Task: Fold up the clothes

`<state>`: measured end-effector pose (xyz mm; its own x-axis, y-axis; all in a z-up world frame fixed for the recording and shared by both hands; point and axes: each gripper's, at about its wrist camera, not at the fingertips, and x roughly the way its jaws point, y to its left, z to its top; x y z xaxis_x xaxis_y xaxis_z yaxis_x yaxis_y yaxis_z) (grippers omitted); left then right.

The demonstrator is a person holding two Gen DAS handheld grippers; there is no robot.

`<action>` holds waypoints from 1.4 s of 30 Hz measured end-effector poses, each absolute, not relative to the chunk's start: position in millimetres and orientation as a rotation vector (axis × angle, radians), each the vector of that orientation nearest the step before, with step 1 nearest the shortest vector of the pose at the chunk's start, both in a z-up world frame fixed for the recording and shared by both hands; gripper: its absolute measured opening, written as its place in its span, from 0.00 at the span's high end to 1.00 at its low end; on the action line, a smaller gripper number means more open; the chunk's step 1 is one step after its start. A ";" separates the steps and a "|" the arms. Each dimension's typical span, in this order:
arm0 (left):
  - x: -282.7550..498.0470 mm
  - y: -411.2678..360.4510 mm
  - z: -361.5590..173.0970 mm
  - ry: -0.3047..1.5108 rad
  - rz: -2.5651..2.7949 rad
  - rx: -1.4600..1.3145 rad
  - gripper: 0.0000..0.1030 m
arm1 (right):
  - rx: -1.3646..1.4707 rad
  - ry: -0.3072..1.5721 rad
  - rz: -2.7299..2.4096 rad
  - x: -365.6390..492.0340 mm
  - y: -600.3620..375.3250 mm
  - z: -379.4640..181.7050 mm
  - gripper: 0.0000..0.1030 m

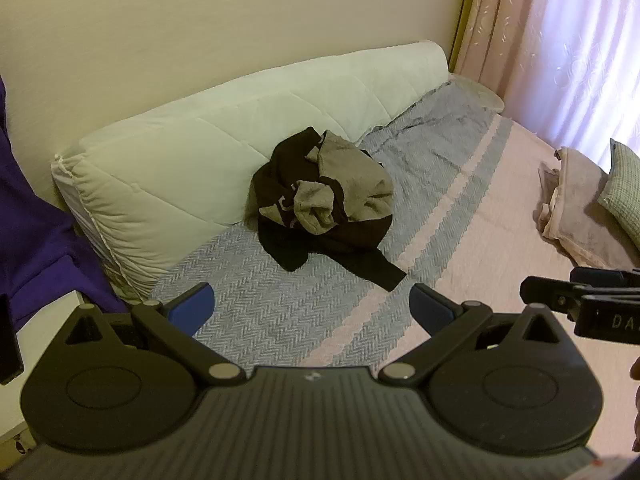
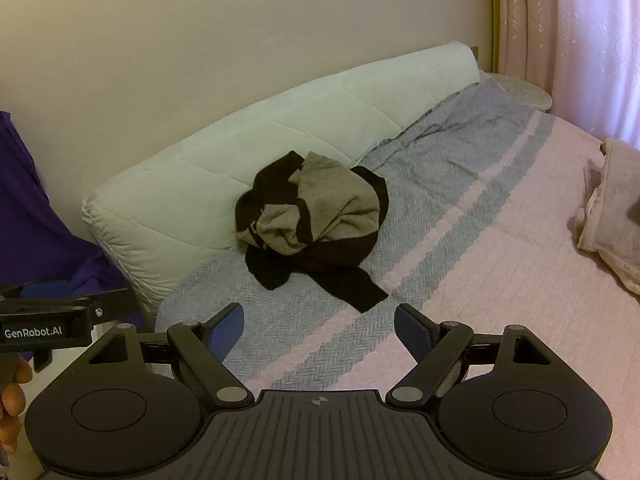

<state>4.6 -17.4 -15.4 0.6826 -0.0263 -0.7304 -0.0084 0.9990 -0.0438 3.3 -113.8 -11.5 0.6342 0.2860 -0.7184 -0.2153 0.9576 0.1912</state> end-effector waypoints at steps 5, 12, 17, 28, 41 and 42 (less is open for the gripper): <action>3.3 -17.9 -13.4 0.820 -0.008 -0.047 0.01 | 0.094 0.837 0.290 3.8 -115.0 -13.1 0.23; 7.7 -14.8 -9.6 0.824 -0.007 -0.049 0.01 | 0.096 0.834 0.291 4.1 -115.0 -15.8 0.23; 8.5 -14.8 -8.1 0.826 -0.009 -0.050 0.01 | 0.096 0.838 0.290 6.8 -114.6 -14.9 0.23; 10.8 -13.9 -5.6 0.831 -0.020 -0.052 0.01 | 0.098 0.838 0.291 7.1 -117.5 -15.0 0.23; 12.1 -15.9 -4.6 0.834 -0.023 -0.052 0.01 | 0.099 0.839 0.290 8.1 -117.6 -15.2 0.23; 12.5 -15.6 -4.5 0.836 -0.023 -0.053 0.01 | 0.098 0.839 0.290 8.2 -117.5 -15.1 0.23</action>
